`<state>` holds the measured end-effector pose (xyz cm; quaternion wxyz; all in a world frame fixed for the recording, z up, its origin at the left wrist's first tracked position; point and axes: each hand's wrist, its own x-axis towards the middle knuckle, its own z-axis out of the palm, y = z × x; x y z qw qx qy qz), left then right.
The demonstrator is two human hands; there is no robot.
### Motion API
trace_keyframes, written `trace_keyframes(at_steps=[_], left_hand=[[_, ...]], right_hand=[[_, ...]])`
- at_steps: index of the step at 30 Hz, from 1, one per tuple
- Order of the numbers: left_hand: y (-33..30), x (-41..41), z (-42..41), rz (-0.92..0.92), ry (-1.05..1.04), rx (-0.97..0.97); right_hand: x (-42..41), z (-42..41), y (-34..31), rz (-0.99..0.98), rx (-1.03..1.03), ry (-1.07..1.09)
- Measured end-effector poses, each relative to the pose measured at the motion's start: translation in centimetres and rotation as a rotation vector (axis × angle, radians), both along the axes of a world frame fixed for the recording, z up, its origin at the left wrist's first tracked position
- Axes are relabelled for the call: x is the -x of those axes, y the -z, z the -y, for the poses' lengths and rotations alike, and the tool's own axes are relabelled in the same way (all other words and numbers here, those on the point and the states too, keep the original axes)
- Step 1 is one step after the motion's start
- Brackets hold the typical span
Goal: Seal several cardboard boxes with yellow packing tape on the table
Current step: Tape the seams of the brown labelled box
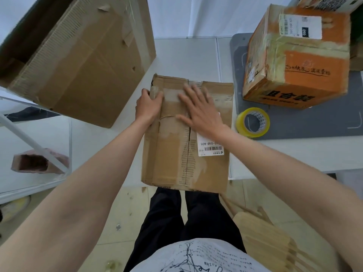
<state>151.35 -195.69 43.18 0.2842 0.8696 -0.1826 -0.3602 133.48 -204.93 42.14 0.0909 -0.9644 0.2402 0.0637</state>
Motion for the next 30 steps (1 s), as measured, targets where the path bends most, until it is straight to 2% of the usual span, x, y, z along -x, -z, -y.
trace_keyframes(at_steps=[6, 9, 11, 13, 15, 16, 18, 20, 22, 25, 30], left_hand=[[-0.1, 0.4, 0.7, 0.091, 0.057, -0.045], [0.6, 0.2, 0.7, 0.075, 0.041, -0.007], [1.1, -0.1, 0.5, 0.062, 0.051, 0.001], [1.4, -0.5, 0.3, 0.066, 0.062, 0.025], [1.5, -0.7, 0.1, 0.072, 0.057, 0.046], [1.5, -0.7, 0.1, 0.072, 0.054, 0.055], [1.3, -0.8, 0.1, 0.063, 0.045, 0.059], [1.2, -0.9, 0.0, 0.050, 0.039, 0.048], [1.2, -1.0, 0.0, 0.046, 0.037, 0.040], [1.4, -1.3, -0.2, 0.012, 0.010, 0.054], [0.8, -2.1, -0.6, -0.061, -0.051, 0.101]], right_hand=[[-3.4, 7.0, 0.2, -0.035, -0.050, 0.234], [-3.2, 7.6, 0.2, 0.120, -0.072, 0.455], [-2.0, 7.3, -0.4, 0.322, -0.129, 0.676], [-0.6, 6.8, -1.8, 0.608, -0.329, 0.926], [1.1, 6.4, -2.6, 0.884, -0.635, 1.200], [2.1, 6.2, -2.5, 0.943, -0.823, 1.329], [4.4, 5.2, -1.4, 0.847, -1.196, 1.485], [6.0, 3.6, 0.2, 0.621, -1.365, 1.472], [6.3, 2.6, 1.3, 0.537, -1.376, 1.433], [6.1, 3.0, 2.2, 0.505, -1.342, 1.428], [5.1, 3.6, 2.1, 0.532, -1.367, 1.264]])
